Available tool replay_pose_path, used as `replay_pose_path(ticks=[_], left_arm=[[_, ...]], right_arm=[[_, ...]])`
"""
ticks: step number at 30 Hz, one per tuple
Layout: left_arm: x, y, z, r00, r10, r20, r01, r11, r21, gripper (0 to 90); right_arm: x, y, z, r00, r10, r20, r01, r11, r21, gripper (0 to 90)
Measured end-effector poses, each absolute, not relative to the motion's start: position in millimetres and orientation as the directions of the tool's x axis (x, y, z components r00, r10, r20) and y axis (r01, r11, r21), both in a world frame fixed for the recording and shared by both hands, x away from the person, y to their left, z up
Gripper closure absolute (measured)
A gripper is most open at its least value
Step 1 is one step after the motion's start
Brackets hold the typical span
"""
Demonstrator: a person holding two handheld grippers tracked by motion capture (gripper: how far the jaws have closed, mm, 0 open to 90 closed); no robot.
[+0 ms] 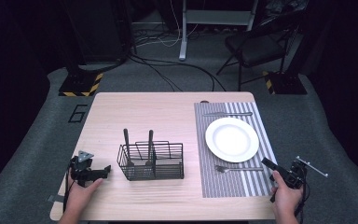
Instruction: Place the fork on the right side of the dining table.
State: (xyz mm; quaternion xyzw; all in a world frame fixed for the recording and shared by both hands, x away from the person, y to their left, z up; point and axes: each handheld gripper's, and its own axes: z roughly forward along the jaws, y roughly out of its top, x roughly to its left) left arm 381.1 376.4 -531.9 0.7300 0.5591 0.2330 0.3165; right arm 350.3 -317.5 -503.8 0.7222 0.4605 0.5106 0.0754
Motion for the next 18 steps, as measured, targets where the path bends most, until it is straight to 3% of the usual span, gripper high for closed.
replay_pose_path(ticks=[7, 18], left_arm=[[381.1, 376.4, -531.9, 0.266, 0.964, -0.014, 0.669, -0.174, 0.723, 0.1], [381.1, 376.3, -531.9, 0.266, 0.964, -0.014, 0.668, -0.174, 0.723, 0.1]], right_arm=[[353.5, -314.0, -492.8, 0.028, 0.767, 0.641, 0.598, -0.527, 0.604, 58.6], [359.9, -285.1, -472.2, -0.12, 0.816, 0.566, 0.632, -0.377, 0.677, 57.2]])
